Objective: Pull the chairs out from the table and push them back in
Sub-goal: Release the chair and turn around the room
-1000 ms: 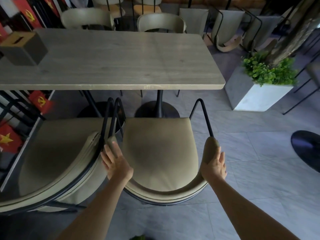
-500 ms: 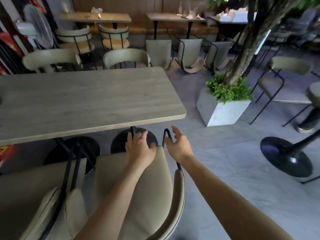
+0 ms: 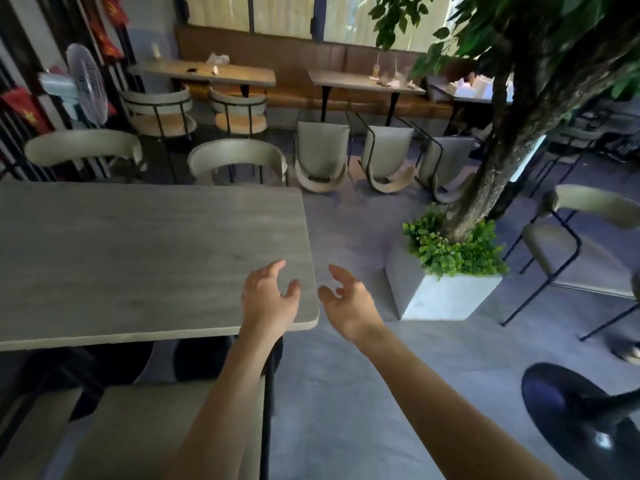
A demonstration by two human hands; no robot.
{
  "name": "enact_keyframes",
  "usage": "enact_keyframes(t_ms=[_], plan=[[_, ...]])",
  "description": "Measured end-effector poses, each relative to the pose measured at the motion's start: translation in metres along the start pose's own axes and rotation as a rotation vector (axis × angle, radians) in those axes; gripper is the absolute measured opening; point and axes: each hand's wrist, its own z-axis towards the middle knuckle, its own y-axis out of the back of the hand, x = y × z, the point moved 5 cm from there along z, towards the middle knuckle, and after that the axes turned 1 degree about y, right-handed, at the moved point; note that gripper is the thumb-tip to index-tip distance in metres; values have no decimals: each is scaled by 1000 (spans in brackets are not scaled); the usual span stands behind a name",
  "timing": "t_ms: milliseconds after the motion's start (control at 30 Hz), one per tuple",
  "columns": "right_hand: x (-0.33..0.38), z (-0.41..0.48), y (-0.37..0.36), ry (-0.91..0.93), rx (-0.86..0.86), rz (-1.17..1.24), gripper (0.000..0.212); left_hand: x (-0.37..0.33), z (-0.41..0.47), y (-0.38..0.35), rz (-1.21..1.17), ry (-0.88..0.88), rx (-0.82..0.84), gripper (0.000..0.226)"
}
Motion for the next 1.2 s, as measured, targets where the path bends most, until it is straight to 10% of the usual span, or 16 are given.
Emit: enact_keyframes(t_ms=[1200], plan=[[101, 700, -63, 351, 639, -227, 49, -5, 583, -138, 45, 494, -439, 54]])
